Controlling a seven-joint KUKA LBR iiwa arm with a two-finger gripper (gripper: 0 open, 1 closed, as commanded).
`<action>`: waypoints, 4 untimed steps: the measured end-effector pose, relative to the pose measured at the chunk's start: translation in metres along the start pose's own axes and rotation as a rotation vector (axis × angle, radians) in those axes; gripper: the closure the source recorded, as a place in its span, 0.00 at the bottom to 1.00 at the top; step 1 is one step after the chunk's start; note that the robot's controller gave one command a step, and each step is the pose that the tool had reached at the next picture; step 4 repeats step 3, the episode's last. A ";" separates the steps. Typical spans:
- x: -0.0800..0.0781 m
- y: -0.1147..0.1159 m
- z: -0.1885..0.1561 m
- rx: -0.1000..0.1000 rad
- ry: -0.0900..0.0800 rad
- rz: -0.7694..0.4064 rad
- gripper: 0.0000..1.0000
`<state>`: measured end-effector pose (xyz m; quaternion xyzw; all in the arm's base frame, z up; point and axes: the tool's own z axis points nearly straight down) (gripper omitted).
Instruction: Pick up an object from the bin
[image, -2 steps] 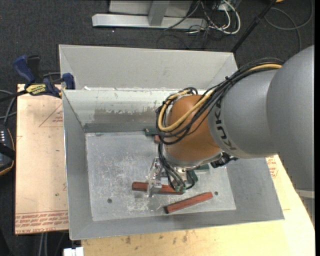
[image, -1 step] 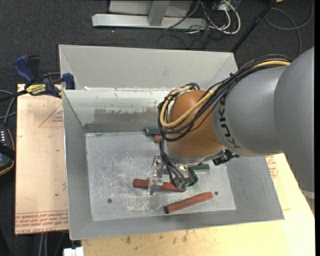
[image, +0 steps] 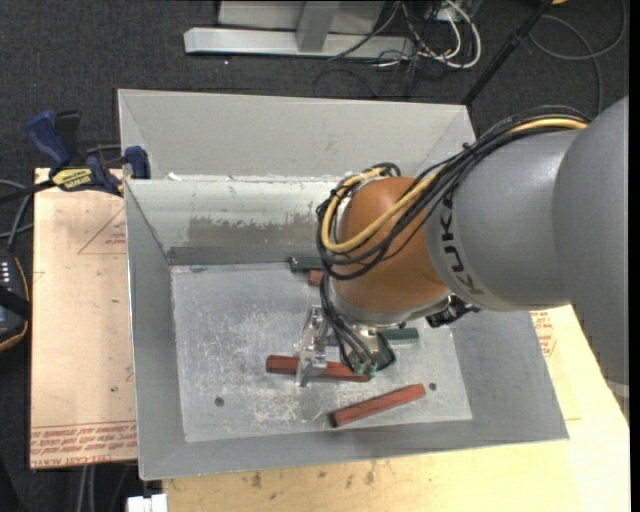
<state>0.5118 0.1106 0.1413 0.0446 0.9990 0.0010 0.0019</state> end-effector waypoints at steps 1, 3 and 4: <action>0.001 0.000 -0.007 0.001 0.005 0.000 1.00; 0.001 0.000 -0.023 0.002 0.006 0.000 1.00; 0.001 0.000 -0.023 0.002 0.006 0.000 1.00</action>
Offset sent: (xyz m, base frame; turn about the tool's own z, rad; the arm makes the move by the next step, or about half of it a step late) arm 0.0000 0.0000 0.0167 0.0000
